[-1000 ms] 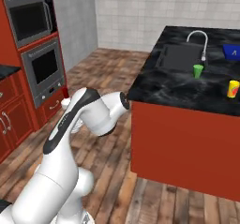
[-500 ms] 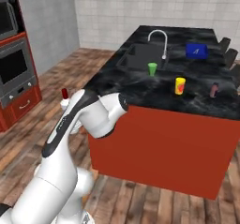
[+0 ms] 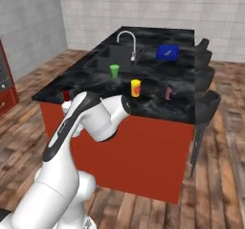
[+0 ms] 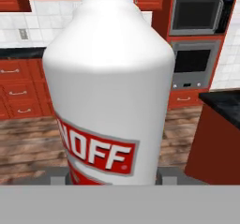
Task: Place the drinks on the dining counter in a tight cluster.
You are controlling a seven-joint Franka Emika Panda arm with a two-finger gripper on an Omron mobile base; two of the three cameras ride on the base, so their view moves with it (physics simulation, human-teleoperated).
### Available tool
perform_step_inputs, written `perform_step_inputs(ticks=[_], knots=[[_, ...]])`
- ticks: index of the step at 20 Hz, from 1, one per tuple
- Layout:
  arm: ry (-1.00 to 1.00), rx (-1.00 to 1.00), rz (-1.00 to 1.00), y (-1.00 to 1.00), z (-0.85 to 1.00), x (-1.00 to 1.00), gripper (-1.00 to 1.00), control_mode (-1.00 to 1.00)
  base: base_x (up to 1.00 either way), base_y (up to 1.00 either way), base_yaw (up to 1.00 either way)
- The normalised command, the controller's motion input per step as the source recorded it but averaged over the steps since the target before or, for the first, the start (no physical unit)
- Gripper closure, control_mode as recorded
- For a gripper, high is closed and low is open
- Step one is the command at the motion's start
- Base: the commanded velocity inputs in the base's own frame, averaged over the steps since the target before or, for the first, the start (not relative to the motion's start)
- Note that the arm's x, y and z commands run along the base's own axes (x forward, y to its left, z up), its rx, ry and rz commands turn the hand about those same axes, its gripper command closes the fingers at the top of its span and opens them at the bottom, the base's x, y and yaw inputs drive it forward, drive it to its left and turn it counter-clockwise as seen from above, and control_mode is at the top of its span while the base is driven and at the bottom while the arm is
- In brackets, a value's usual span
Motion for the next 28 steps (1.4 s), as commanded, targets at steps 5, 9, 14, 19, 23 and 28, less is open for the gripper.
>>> perform_step_inputs(ticks=[5, 9, 14, 19, 23, 28], knots=[[0.0, 0.0, 0.0, 0.0, 0.0, 0.0, 1.0, 1.0, 0.75, -1.0, 0.0], [0.0, 0.0, 0.0, 0.0, 0.0, 0.0, 1.0, 1.0, 0.76, -1.0, 0.01], [0.0, 0.0, 0.0, 0.0, 0.0, 0.0, 1.0, 1.0, 0.74, -1.0, 0.04], [0.0, 0.0, 0.0, 0.0, 0.0, 0.0, 1.0, 1.0, 0.6, -1.0, 0.15], [0.0, 0.0, 0.0, 0.0, 0.0, 0.0, 1.0, 1.0, 0.54, -1.0, 0.28], [0.0, 0.0, 0.0, 0.0, 0.0, 0.0, 1.0, 1.0, 0.69, -0.93, 0.5]])
